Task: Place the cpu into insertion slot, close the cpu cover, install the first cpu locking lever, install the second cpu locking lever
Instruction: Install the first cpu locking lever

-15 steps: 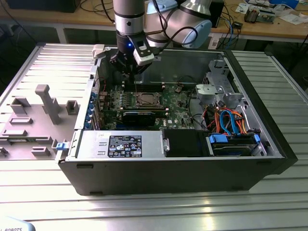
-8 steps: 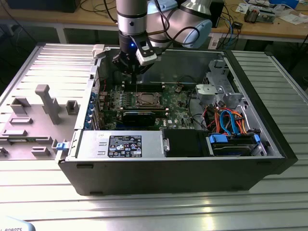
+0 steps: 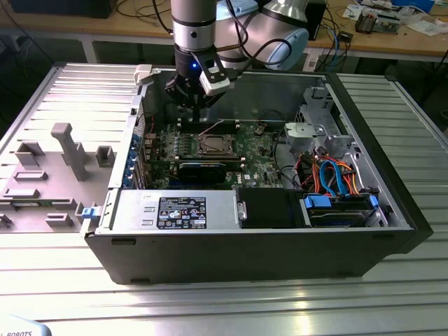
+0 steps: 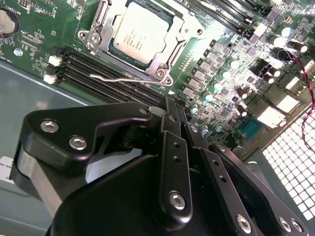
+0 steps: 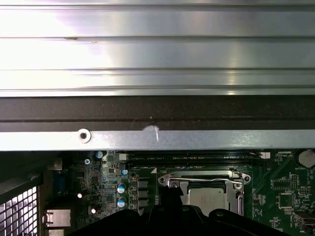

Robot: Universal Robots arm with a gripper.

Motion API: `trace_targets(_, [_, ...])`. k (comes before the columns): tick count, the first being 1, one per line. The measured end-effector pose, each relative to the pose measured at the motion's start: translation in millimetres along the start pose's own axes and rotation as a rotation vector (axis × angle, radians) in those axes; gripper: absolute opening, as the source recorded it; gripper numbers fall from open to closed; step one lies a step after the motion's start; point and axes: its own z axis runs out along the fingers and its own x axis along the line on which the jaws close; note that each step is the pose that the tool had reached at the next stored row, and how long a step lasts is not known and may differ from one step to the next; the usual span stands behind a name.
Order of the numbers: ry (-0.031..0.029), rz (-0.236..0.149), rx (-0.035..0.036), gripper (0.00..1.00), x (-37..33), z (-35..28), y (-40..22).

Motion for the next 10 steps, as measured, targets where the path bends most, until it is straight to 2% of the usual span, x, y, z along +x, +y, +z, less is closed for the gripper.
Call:
trace_targets(8, [0.0000,0.000,0.0000,0.11,-0.1,0.0,0.0])
trace_targets(10, [-0.0002,0.000,-0.0024,0.11,-0.3,0.2,0.0])
